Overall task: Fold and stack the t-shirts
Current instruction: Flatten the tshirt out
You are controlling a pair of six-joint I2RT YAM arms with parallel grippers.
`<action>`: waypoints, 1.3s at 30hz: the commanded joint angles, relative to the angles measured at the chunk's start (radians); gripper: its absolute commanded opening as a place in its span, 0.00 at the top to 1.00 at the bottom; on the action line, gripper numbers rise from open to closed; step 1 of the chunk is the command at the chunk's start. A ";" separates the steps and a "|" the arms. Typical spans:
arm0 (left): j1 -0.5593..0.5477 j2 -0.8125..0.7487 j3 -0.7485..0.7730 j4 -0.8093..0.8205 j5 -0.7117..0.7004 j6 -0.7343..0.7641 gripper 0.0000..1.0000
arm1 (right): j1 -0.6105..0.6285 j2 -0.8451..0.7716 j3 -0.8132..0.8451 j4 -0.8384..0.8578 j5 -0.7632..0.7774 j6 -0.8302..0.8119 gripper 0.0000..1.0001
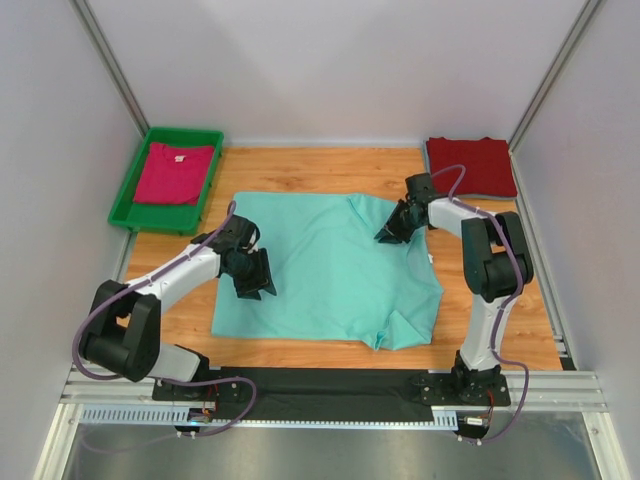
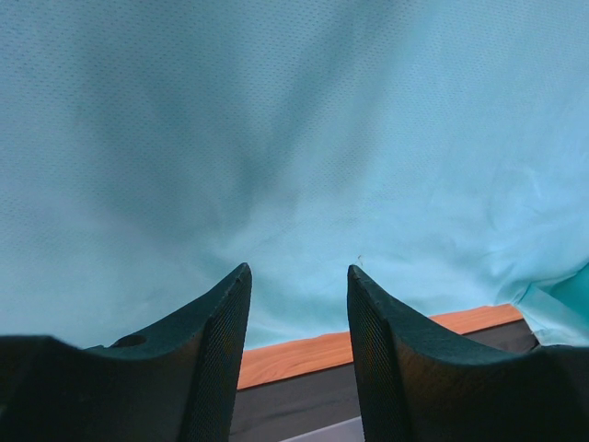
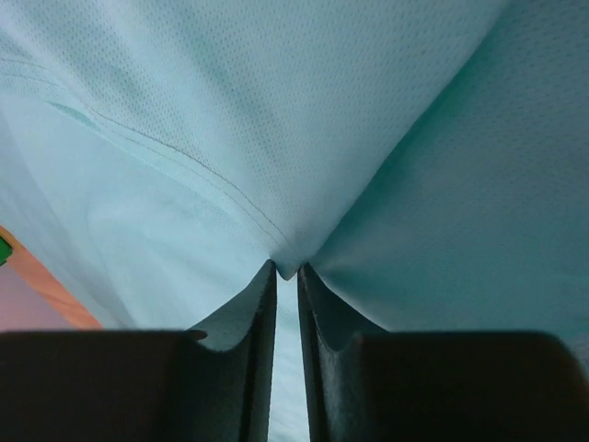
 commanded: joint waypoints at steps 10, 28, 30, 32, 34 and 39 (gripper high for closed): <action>0.002 -0.069 -0.034 -0.014 -0.006 0.026 0.47 | -0.001 0.007 0.110 -0.045 0.055 -0.030 1.00; 0.002 -0.133 0.026 -0.065 -0.025 0.074 0.36 | -0.107 0.222 0.908 -0.292 0.268 -0.267 0.51; 0.002 -0.147 0.041 -0.071 -0.062 0.087 0.36 | -0.097 0.123 0.821 -0.295 0.270 -0.275 0.51; 0.003 -0.138 0.060 -0.059 -0.076 0.101 0.35 | -0.073 0.034 0.614 -0.242 0.256 -0.298 0.52; 0.002 -0.095 0.090 -0.051 -0.079 0.106 0.35 | -0.044 -0.063 0.452 -0.182 0.245 -0.324 0.52; 0.003 0.073 0.145 -0.036 -0.094 0.092 0.35 | -0.030 -0.169 0.201 -0.168 0.192 -0.281 0.54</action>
